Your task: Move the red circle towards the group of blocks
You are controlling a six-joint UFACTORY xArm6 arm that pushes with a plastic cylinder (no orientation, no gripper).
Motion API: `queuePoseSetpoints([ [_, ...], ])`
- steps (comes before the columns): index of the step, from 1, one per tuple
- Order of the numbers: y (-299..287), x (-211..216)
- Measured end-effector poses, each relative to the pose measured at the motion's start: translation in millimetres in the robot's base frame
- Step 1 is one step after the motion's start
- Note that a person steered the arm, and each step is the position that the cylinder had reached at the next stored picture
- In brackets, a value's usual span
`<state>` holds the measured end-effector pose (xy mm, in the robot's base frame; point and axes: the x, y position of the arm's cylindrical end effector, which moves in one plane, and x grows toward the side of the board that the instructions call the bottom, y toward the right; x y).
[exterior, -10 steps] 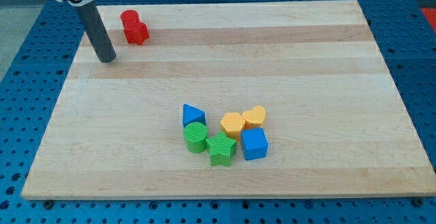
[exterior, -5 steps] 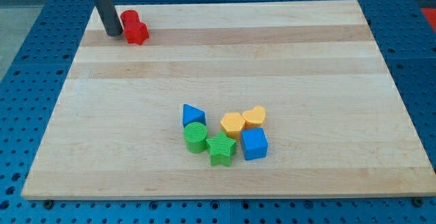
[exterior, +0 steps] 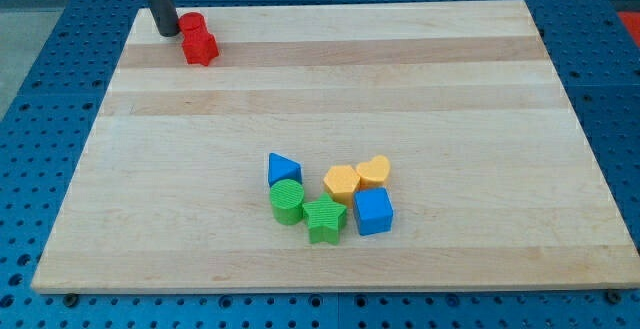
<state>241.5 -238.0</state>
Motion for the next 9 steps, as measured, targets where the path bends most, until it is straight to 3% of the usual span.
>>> queuePoseSetpoints([
  [4, 13.8, -9.3],
  [9, 75.3, -9.3],
])
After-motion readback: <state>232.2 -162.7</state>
